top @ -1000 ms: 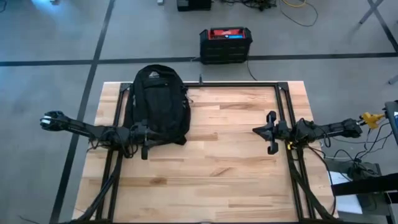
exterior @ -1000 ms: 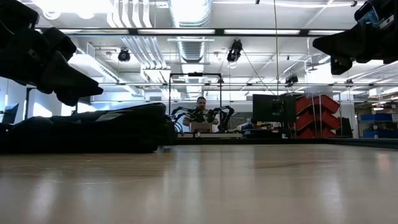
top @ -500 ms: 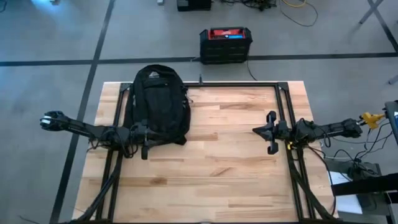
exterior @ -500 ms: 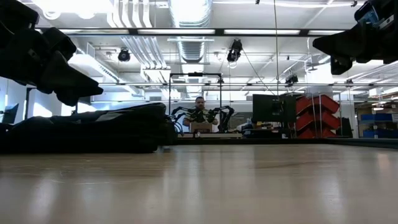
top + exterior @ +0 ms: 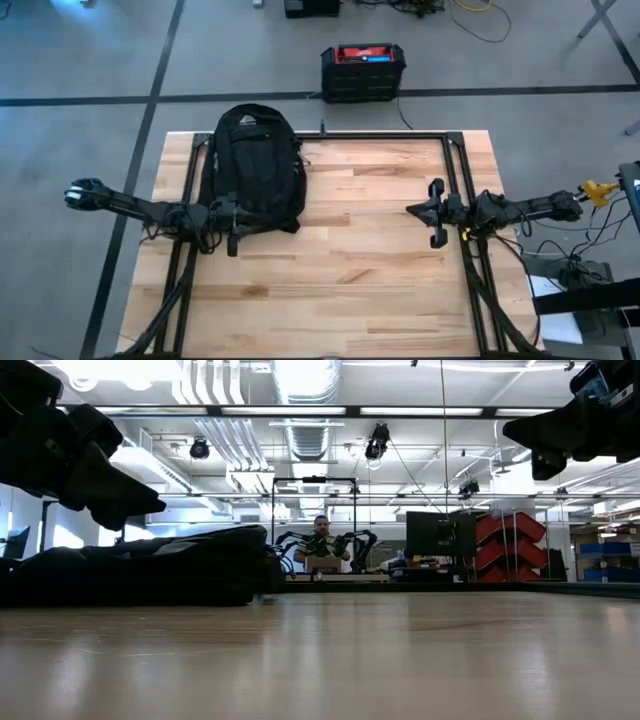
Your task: Unpack backpack
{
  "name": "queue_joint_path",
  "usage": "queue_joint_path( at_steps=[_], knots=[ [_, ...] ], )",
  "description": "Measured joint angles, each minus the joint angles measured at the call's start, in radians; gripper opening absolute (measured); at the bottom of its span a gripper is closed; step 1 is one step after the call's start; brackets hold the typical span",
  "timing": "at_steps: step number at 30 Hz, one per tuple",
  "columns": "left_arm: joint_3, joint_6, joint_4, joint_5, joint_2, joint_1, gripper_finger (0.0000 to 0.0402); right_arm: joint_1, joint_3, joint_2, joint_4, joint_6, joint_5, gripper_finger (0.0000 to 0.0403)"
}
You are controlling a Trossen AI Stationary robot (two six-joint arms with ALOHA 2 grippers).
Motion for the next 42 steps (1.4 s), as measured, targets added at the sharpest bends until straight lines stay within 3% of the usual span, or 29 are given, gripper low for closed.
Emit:
queue_joint_path(
  at_steps=[18,27,32,39,42],
  knots=[
    [0.000,0.021,0.019,-0.016,0.000,0.000,0.0118,0.000,0.000,0.000,0.000,0.000,0.000,0.0003],
    [0.000,0.061,0.461,-0.215,0.032,0.000,0.0118,0.000,0.000,0.000,0.000,0.000,0.000,0.0003],
    [0.000,0.103,0.607,-0.245,0.051,0.001,0.0118,0.000,0.000,0.000,0.000,0.000,0.000,0.0003],
    [0.002,0.181,0.601,-0.276,0.104,0.015,0.0118,0.000,0.000,0.000,0.000,0.000,0.000,0.0003],
    [0.075,0.176,0.444,-0.415,0.147,0.017,0.0118,0.000,0.000,0.000,0.000,0.000,0.000,0.0003]
  ],
)
